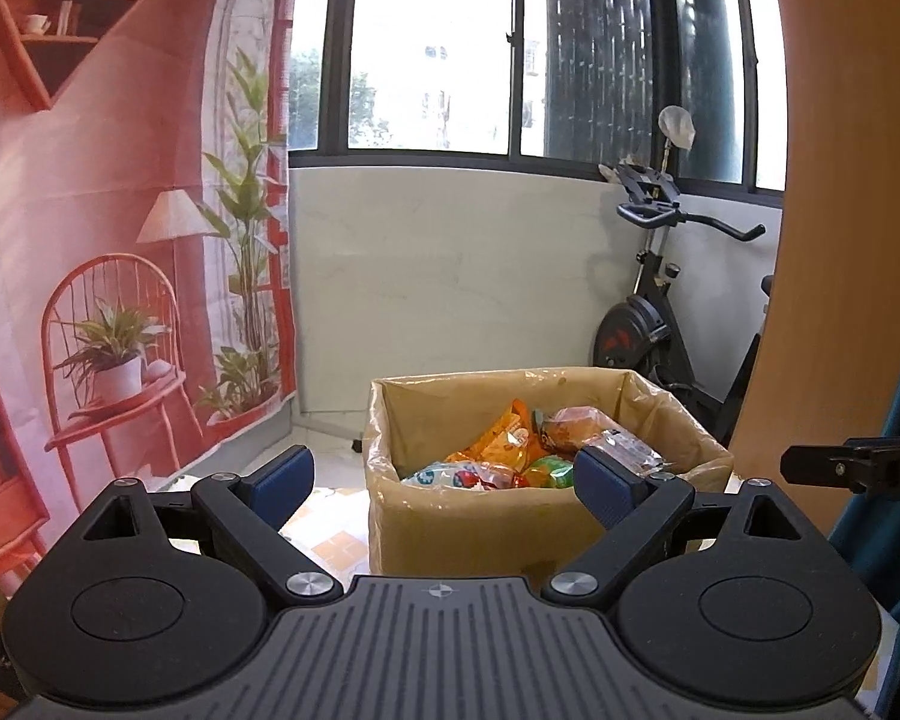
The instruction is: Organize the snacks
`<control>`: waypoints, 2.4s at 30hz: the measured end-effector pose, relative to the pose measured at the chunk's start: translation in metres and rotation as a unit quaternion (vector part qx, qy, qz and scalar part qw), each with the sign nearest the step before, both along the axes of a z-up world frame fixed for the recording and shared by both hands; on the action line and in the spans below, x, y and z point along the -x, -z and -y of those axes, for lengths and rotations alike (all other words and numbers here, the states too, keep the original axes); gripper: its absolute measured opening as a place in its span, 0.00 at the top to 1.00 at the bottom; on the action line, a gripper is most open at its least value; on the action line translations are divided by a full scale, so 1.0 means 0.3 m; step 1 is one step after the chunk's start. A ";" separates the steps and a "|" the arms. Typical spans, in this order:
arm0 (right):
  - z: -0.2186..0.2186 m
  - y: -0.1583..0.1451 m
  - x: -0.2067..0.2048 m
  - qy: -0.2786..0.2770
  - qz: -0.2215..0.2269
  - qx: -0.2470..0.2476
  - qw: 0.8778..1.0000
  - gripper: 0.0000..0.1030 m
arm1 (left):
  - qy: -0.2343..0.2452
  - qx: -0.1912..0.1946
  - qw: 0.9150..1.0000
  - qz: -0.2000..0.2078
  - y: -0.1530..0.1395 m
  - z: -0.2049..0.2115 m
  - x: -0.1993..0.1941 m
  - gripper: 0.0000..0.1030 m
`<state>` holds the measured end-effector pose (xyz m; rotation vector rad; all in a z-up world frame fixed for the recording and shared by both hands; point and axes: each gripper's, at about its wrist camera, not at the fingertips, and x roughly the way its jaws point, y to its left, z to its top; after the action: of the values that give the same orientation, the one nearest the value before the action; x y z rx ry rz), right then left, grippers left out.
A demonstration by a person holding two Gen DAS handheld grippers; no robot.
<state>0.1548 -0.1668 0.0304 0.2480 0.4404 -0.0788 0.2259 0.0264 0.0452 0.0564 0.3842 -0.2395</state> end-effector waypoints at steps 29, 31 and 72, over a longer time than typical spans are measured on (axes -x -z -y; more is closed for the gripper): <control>-0.020 -0.048 -0.004 0.003 0.017 0.024 1.000 0.00 | -0.018 0.001 1.000 0.018 -0.042 0.005 0.025 0.08; -0.020 -0.054 -0.004 0.003 0.020 0.024 0.999 0.00 | -0.017 0.002 1.000 0.022 -0.049 0.004 0.026 0.08; -0.023 -0.055 0.022 0.022 0.040 0.038 0.998 0.00 | -0.015 0.011 1.000 0.015 -0.044 -0.009 0.007 0.08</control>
<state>0.1481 -0.1599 0.0470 0.1848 0.3519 -0.1287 0.2237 0.0291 0.0586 0.0322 0.3525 -0.2137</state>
